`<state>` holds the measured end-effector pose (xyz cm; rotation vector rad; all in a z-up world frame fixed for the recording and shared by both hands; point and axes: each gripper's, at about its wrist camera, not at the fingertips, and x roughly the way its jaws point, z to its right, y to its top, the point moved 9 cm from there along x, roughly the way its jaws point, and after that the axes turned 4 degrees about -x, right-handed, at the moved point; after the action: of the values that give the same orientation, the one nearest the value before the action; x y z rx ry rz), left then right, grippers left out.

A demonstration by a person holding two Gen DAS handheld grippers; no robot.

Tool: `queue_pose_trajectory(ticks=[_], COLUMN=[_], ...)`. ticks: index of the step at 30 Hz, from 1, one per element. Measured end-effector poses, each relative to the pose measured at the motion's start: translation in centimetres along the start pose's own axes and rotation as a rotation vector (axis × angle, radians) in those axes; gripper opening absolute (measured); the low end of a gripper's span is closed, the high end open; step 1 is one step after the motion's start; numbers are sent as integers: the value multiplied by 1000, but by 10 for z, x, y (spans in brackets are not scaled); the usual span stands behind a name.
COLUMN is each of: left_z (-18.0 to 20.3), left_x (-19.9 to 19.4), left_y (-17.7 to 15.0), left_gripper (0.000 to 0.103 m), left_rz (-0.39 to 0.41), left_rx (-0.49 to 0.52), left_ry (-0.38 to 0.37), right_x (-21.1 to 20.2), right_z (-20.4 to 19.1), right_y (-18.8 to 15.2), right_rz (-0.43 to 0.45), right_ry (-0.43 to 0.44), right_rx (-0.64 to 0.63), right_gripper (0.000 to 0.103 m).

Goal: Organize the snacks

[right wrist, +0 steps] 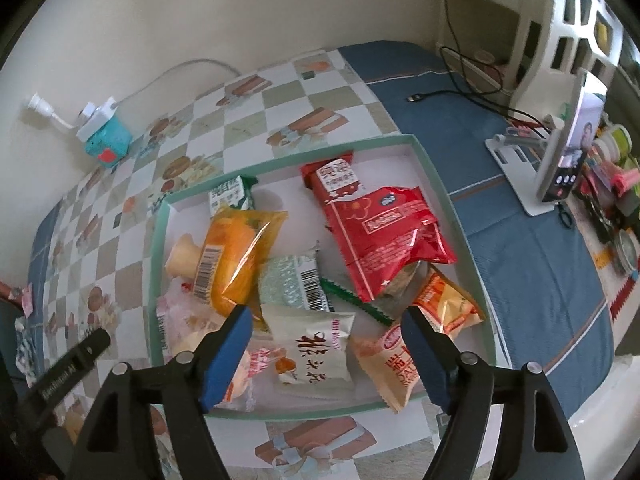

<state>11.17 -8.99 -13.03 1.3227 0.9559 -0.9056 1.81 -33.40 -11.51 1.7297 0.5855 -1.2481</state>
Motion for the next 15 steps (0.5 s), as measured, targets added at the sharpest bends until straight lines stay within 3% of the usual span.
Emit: queue_pose_trajectory(ticks=[1, 4, 15], left_z=[-2, -4, -4], left_x=[0, -1, -12], left_y=[1, 2, -1], left_gripper=[96, 96, 96], left_rz=[2, 5, 29], left_rx=[-2, -8, 33], left_ry=[1, 5, -16], right_x=[0, -2, -6], right_z=[-1, -6, -25], right_y=[0, 0, -10], right_rz=[1, 15, 30], right_ry=[-1, 0, -6], right_rx=[-3, -19, -69], right_gripper=[92, 103, 103])
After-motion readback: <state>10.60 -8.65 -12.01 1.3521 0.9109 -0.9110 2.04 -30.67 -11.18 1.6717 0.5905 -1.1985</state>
